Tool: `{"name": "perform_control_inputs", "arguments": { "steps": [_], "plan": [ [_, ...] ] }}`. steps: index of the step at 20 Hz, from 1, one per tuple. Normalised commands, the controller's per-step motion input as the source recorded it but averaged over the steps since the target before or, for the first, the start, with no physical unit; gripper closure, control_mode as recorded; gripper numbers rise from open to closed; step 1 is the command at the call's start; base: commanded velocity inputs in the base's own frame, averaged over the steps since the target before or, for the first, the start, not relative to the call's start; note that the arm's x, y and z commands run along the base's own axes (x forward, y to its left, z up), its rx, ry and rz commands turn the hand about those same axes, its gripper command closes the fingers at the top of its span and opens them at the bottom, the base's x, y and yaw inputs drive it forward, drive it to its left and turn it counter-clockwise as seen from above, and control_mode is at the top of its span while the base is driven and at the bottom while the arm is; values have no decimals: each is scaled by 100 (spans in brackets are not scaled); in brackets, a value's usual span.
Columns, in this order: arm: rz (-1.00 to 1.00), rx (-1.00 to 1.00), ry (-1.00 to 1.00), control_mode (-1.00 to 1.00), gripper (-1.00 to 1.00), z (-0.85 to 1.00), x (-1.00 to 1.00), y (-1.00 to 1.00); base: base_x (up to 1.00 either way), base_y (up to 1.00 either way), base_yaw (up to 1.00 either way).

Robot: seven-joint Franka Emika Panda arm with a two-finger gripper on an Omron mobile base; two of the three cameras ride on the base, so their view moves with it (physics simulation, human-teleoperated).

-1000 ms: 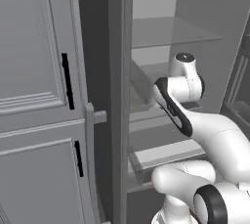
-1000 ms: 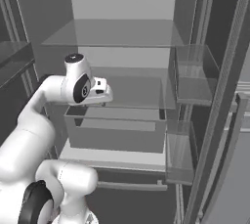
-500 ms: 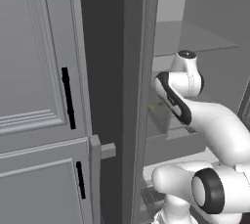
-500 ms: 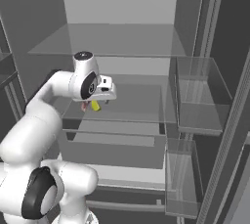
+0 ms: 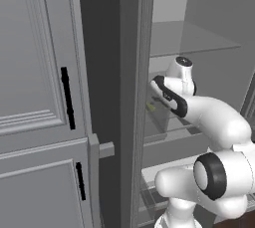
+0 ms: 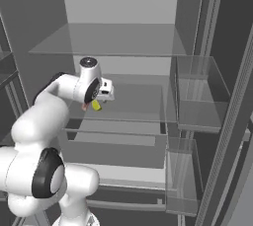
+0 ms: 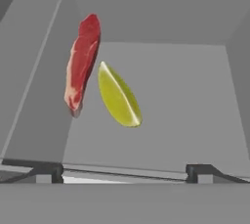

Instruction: Place one lemon wedge and one steak in each tupperware on the nearby counter, to pack two identical lunches.

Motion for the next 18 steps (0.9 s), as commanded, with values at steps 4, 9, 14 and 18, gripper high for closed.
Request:
{"name": "perform_control_inputs", "arguments": {
  "steps": [4, 9, 14, 18],
  "plan": [
    [0, 0, -7, -100, -100, -11, 7, 0, 0, 0, 0],
    [0, 0, 2, -100, -100, -17, 46, 0, 0, 0, 0],
    [0, 0, 9, -100, -100, -17, 41, 0, 0, 0, 0],
    [0, 0, 9, -100, -100, -38, 27, 0, 0, 0, 0]
  ]
}}
